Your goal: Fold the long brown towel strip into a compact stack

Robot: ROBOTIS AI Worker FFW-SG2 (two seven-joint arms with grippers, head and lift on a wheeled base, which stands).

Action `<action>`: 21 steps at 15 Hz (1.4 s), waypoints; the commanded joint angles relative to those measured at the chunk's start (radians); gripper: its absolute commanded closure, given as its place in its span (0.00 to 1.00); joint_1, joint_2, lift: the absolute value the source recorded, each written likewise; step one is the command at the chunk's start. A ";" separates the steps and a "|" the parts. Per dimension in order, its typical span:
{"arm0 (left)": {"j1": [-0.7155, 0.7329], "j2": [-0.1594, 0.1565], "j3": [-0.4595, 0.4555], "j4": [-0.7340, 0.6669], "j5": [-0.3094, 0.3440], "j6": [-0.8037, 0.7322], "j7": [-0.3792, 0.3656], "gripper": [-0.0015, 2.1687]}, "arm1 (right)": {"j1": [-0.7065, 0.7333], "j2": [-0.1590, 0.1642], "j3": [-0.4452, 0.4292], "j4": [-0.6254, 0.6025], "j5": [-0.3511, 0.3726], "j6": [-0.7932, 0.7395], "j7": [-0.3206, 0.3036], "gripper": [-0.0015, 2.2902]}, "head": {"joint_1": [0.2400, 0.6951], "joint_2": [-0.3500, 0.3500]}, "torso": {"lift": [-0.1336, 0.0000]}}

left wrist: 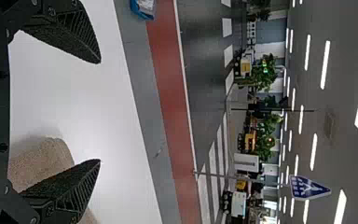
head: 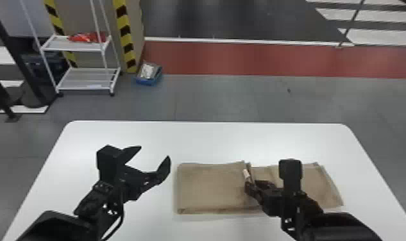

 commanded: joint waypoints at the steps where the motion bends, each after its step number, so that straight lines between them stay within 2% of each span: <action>1: 0.004 -0.001 -0.001 0.000 0.000 0.000 0.000 0.07 | 0.007 -0.002 -0.012 -0.001 -0.003 0.005 0.000 0.35 | 1.00 0.42 | 1.00; 4: 0.007 -0.001 -0.007 -0.003 0.000 0.000 0.002 0.07 | 0.001 -0.002 -0.012 -0.001 -0.003 0.030 0.005 0.37 | 1.00 0.41 | 1.00; 5: 0.008 -0.001 -0.009 -0.004 0.000 0.000 0.002 0.07 | 0.000 -0.002 -0.011 -0.003 -0.006 0.033 0.008 0.51 | 1.00 0.41 | 1.00; 6: 0.011 -0.001 -0.006 -0.007 0.000 0.000 0.002 0.07 | 0.000 -0.002 -0.009 -0.003 -0.007 0.033 0.008 0.58 | 1.00 0.40 | 1.00; 11: 0.014 -0.001 -0.004 -0.010 0.000 0.000 0.002 0.07 | 0.023 -0.002 -0.015 -0.049 -0.010 0.027 0.006 0.58 | 1.00 0.41 | 1.00; 15: 0.013 -0.001 -0.004 -0.009 -0.002 0.000 0.002 0.07 | 0.072 -0.002 -0.035 -0.169 -0.021 0.045 0.008 0.58 | 1.00 0.41 | 1.00; 18: 0.013 -0.001 -0.003 -0.006 -0.003 0.000 0.002 0.07 | 0.113 -0.006 -0.118 -0.285 -0.084 0.076 0.023 0.58 | 1.00 0.40 | 1.00; 21: 0.013 -0.001 -0.001 0.000 -0.020 0.003 0.002 0.07 | 0.150 -0.012 -0.252 -0.397 -0.201 0.140 0.066 0.58 | 1.00 0.34 | 1.00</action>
